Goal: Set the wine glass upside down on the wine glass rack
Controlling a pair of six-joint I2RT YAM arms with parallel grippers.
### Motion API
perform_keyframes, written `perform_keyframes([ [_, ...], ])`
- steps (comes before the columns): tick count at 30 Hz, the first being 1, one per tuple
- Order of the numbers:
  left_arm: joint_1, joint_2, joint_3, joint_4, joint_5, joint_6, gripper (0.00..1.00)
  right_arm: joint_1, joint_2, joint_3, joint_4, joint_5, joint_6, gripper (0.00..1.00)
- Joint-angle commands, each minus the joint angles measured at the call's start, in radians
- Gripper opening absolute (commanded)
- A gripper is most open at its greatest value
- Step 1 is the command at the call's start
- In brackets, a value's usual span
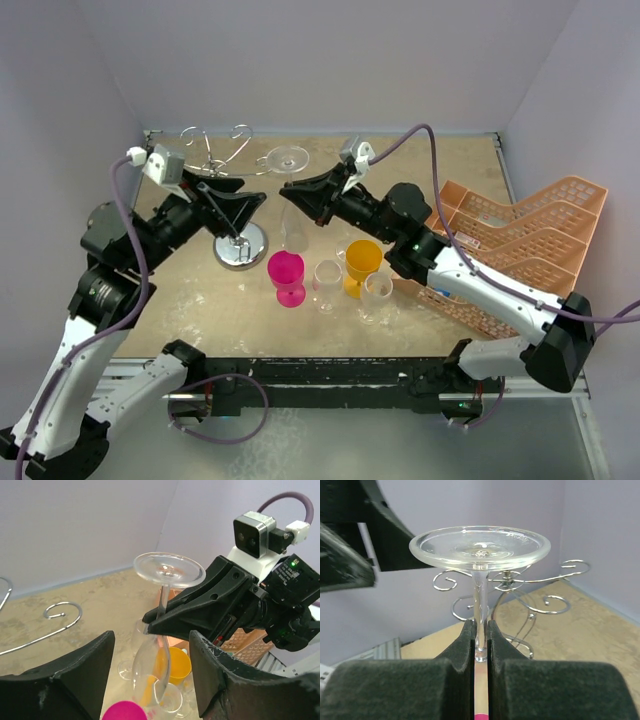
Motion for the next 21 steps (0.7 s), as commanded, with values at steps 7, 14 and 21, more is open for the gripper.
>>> perform_keyframes([
  [7, 0.000, -0.142, 0.072, -0.145, -0.364, 0.040, 0.59, -0.003, 0.042, -0.011, 0.168, 0.148, -0.153, 0.00],
  [14, 0.000, -0.204, 0.057, -0.166, -0.543, 0.029, 0.59, -0.003, 0.155, 0.028, 0.242, 0.127, -0.171, 0.00],
  [21, 0.000, -0.209, 0.073, -0.192, -0.549, 0.026, 0.59, -0.003, 0.180, -0.008, 0.305, 0.261, -0.156, 0.00],
])
